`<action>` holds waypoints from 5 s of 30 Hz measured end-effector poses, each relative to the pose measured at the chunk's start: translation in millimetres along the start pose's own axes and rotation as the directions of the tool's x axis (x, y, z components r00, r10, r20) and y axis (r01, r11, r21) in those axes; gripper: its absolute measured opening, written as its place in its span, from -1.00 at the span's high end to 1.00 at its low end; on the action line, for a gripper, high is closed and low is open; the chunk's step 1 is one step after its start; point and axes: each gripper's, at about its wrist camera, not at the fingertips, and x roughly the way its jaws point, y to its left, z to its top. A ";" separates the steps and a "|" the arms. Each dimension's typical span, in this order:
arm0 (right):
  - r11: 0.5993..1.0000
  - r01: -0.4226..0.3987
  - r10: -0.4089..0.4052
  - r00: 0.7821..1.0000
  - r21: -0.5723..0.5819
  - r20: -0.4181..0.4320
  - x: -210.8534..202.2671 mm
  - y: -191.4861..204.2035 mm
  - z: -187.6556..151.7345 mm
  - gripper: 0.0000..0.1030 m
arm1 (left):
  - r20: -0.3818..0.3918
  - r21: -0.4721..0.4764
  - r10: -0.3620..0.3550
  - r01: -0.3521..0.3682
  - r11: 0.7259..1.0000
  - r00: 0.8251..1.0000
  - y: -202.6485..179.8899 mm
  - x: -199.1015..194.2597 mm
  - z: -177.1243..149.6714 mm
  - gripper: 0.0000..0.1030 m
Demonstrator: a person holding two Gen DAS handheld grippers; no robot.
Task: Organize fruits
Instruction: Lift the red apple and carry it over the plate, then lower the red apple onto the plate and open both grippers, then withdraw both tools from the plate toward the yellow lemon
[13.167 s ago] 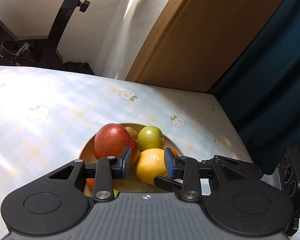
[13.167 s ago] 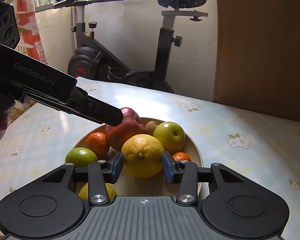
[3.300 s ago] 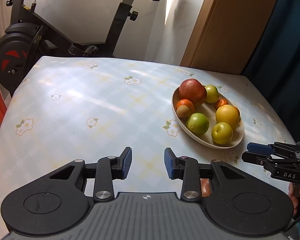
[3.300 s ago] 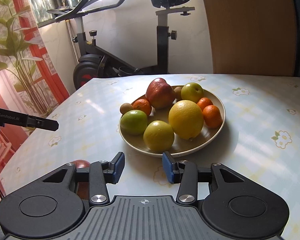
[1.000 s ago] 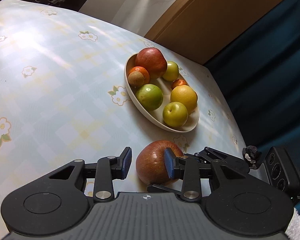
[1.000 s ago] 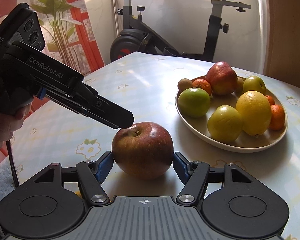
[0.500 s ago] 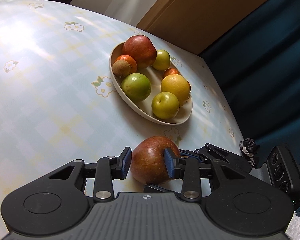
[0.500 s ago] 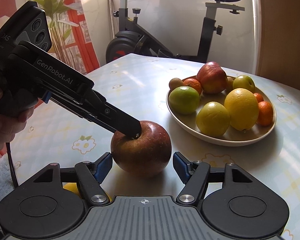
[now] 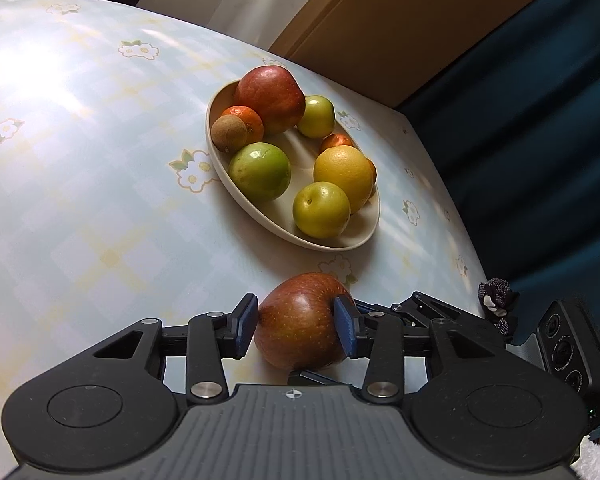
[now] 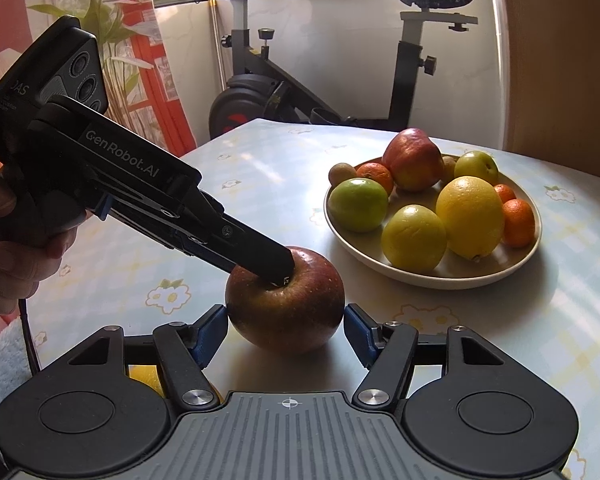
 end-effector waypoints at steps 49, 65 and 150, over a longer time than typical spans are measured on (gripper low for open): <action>0.991 0.114 -0.109 0.991 -0.064 0.071 42.7 -127.8 101.8 -0.19 | 0.076 0.100 0.076 -0.083 0.991 0.994 -51.3 59.7 145.3 0.28; 0.987 0.159 -0.158 0.986 -0.024 0.048 30.8 -120.7 92.8 -0.23 | 0.143 0.114 0.135 -0.152 0.982 0.980 -50.7 32.3 131.5 0.28; 0.986 0.135 -0.141 0.988 0.097 0.058 -59.1 15.5 -32.7 -0.23 | 0.318 0.105 0.429 -0.482 0.870 0.845 -36.3 -96.8 -64.0 0.14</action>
